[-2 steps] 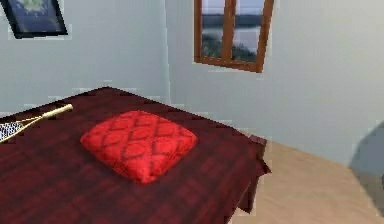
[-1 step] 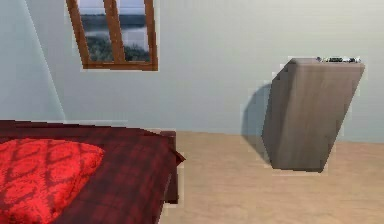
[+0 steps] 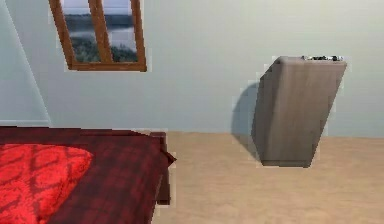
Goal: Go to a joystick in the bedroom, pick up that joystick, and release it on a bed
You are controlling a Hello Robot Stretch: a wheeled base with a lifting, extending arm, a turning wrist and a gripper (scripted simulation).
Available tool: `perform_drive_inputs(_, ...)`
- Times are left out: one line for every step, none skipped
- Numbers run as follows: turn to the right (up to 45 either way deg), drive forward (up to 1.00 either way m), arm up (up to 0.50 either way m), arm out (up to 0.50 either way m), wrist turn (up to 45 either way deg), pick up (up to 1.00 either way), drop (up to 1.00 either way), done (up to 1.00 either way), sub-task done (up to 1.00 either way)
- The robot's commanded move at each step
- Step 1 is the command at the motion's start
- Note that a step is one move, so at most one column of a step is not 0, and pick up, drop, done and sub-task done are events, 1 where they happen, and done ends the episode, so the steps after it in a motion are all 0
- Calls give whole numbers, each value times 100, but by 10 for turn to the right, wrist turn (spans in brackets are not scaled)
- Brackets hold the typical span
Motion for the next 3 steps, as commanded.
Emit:
perform_drive_inputs(-450, 0, 0, 0, 0, 0, 0, 0, 0)
perform_drive_inputs(-450, 0, 0, 0, 0, 0, 0, 0, 0)
perform_drive_inputs(-450, 0, 0, 0, 0, 0, 0, 0, 0)
